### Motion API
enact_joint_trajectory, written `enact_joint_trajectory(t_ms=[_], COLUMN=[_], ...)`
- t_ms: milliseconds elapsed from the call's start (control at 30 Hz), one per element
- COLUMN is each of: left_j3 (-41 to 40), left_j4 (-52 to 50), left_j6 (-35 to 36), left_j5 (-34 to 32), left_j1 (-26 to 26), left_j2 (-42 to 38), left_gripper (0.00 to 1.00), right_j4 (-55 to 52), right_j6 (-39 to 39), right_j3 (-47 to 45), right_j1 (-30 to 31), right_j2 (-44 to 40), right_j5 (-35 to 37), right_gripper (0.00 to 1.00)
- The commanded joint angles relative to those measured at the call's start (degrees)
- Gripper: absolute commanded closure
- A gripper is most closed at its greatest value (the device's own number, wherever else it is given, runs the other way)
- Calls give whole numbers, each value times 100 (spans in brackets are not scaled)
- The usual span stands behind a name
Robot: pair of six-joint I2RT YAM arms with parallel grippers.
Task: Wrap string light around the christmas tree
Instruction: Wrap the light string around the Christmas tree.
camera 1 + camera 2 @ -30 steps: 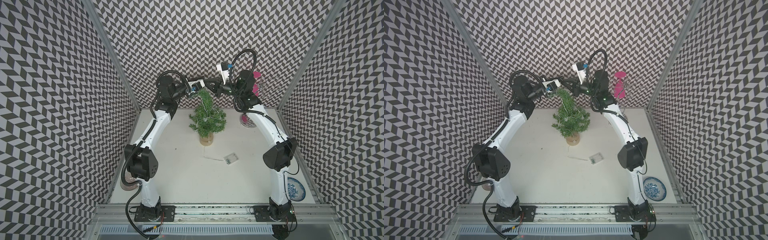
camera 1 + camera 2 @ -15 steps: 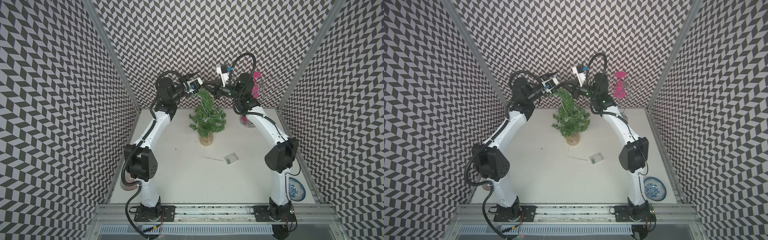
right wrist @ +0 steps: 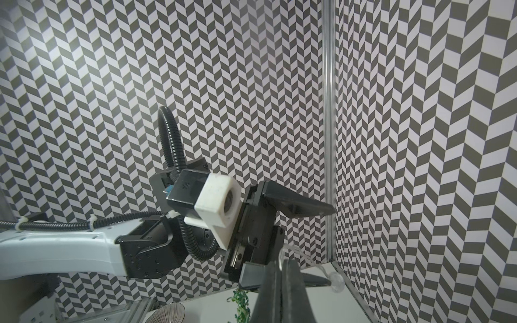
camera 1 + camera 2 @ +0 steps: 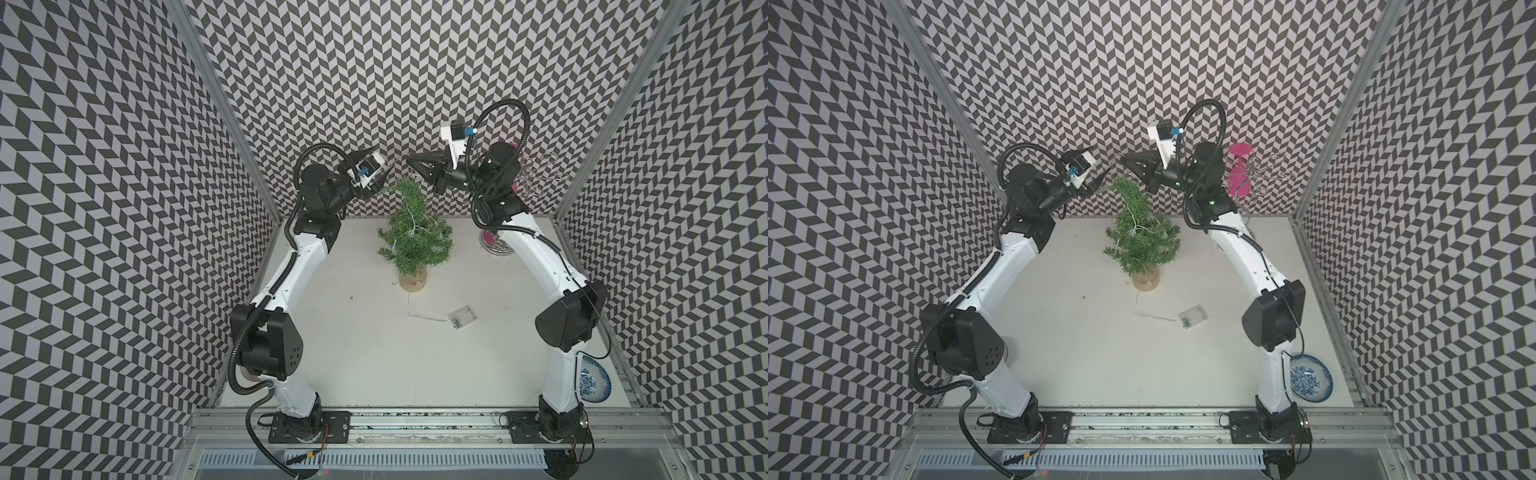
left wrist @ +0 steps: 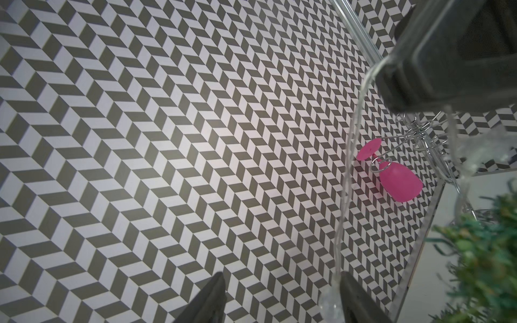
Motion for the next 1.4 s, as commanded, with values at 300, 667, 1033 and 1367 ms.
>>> enact_joint_trajectory(t_ms=[300,667,1033,1367], left_j3=[-918,-1190,-1237,-1265], left_j4=[257,124,1,-164], left_j6=[-904,-1064,-1098,-1123], left_j5=[-345,-378,-400,-378], left_j1=[344,390,399,394], left_j2=[-660,-814,-865,-935], left_gripper=[33,33,33,33], right_j4=[266,-213,-917,-758], right_j6=[-346,-981,-1884,-2063], right_j3=[-715,-1241,-1986,-2707], right_j1=[78,87,289,349], right_j2=[-777,-1120,-1658,-2214], right_j5=[-146,-159,395,744], right_gripper=[100,98,83,50])
